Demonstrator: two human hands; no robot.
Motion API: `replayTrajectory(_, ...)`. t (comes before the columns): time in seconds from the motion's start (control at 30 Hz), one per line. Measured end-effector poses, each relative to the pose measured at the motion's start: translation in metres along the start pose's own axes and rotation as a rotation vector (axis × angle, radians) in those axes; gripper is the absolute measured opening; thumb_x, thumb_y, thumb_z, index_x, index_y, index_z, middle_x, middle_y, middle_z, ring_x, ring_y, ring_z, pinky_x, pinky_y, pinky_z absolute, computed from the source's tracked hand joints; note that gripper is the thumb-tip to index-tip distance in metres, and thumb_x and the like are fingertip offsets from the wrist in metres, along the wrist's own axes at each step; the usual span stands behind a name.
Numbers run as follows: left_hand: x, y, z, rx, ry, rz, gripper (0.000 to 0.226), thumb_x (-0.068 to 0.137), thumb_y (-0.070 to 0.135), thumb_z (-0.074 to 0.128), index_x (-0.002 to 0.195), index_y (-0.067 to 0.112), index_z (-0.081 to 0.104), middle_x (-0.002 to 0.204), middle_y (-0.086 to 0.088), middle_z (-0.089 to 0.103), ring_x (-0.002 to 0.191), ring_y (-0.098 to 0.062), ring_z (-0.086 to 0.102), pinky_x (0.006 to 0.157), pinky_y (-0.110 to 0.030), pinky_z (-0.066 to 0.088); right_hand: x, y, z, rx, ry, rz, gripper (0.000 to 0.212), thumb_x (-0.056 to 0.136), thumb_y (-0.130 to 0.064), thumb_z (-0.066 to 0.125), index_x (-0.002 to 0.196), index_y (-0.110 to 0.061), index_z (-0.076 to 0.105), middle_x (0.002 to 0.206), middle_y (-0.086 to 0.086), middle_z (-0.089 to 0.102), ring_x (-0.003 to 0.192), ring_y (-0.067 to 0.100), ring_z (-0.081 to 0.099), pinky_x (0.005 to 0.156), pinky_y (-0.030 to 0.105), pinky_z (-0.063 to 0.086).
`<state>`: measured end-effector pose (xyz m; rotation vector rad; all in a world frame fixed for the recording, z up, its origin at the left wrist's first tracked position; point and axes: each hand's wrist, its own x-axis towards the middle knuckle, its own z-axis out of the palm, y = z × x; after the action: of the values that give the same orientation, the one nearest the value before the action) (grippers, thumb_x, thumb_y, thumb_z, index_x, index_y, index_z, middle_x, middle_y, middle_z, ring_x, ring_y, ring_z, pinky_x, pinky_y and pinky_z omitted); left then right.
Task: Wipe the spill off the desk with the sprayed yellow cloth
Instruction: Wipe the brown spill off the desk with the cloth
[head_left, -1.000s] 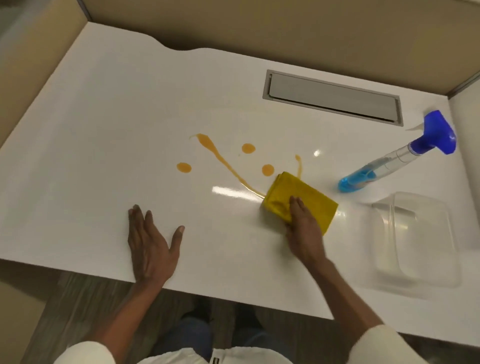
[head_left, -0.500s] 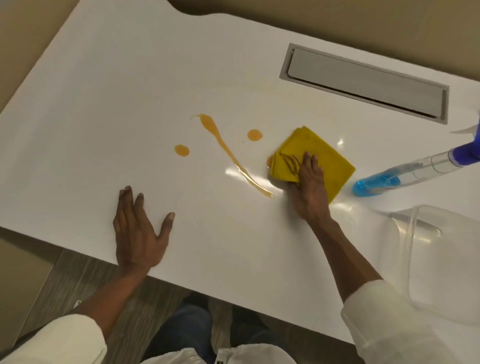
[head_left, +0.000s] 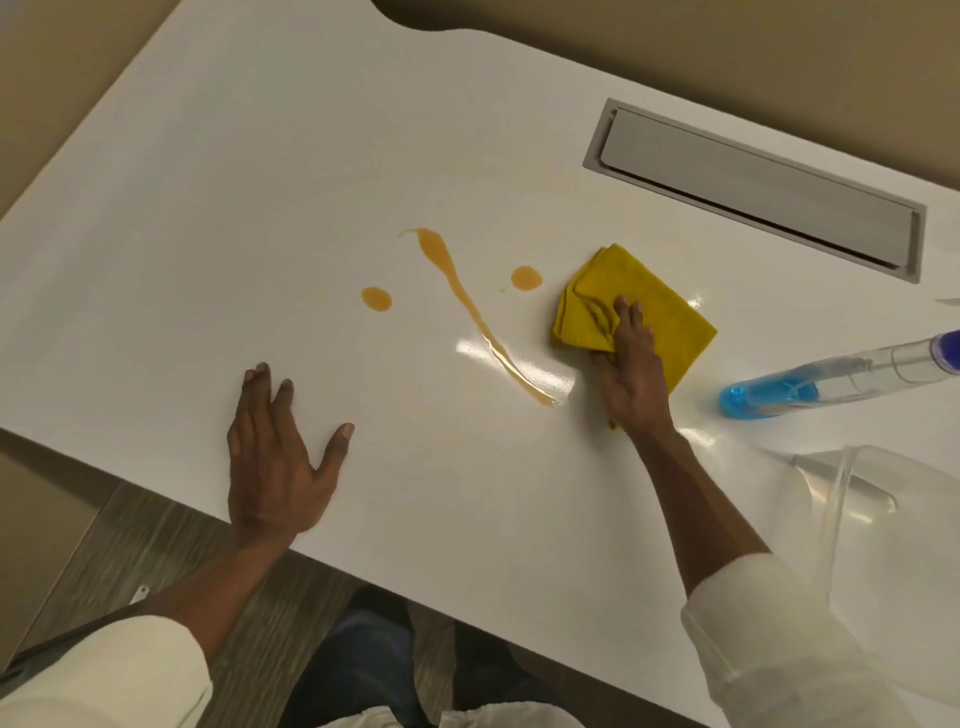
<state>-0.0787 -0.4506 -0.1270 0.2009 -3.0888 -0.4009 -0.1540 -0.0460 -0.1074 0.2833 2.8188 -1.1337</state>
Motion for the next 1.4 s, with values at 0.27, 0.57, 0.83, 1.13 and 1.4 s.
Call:
replayTrajectory(0.27, 0.003, 0.0, -0.002, 0.018, -0.014, -0.01, 0.096, 0.099, 0.071, 0.041, 0.164, 0.003, 0.03, 0.18, -0.018, 0.016, 0.168, -0.035, 0.016, 0.128, -0.059, 0.031, -0.032, 0.004, 0.003, -0.047, -0.127, -0.193, 0.066, 0.1, -0.031, 0.051, 0.16, -0.021, 0.024, 0.169, -0.006, 0.014, 0.161, 0.026, 0.012, 0.131, 0.046, 0.011)
replayTrajectory(0.57, 0.0, 0.001, -0.002, 0.041, -0.023, -0.006, 0.094, 0.1, 0.07, 0.041, 0.164, 0.002, 0.03, 0.18, -0.018, 0.015, 0.168, -0.035, 0.016, 0.129, -0.057, 0.031, -0.019, -0.001, -0.001, -0.011, -0.085, -0.118, 0.069, 0.1, -0.029, 0.053, 0.162, -0.017, 0.024, 0.164, -0.013, 0.015, 0.16, 0.024, 0.014, 0.131, 0.046, 0.012)
replayTrajectory(0.83, 0.003, 0.003, -0.004, 0.019, -0.021, -0.005, 0.093, 0.1, 0.069, 0.044, 0.164, 0.003, 0.029, 0.18, -0.018, 0.015, 0.168, -0.034, 0.014, 0.129, -0.057, 0.028, -0.034, -0.015, 0.004, 0.01, -0.184, -0.139, 0.072, 0.097, -0.036, 0.049, 0.162, -0.019, 0.024, 0.169, -0.008, 0.015, 0.16, 0.024, 0.016, 0.131, 0.044, 0.013)
replayTrajectory(1.13, 0.002, 0.001, -0.005, 0.017, -0.029, -0.011, 0.094, 0.1, 0.071, 0.043, 0.166, 0.005, 0.027, 0.181, -0.016, 0.012, 0.169, -0.032, 0.013, 0.131, -0.055, 0.028, -0.127, 0.013, 0.017, -0.109, -0.141, -0.227, 0.067, 0.103, -0.038, 0.047, 0.162, -0.016, 0.024, 0.174, 0.0, 0.014, 0.162, 0.021, 0.006, 0.129, 0.057, 0.013)
replayTrajectory(1.4, 0.001, 0.001, -0.004, 0.042, -0.026, -0.012, 0.093, 0.101, 0.072, 0.041, 0.166, 0.006, 0.028, 0.181, -0.015, 0.013, 0.169, -0.032, 0.014, 0.131, -0.055, 0.029, -0.068, -0.007, 0.047, -0.183, -0.101, -0.292, 0.066, 0.104, -0.035, 0.048, 0.162, -0.014, 0.026, 0.173, 0.008, 0.015, 0.162, 0.026, 0.003, 0.129, 0.057, 0.01)
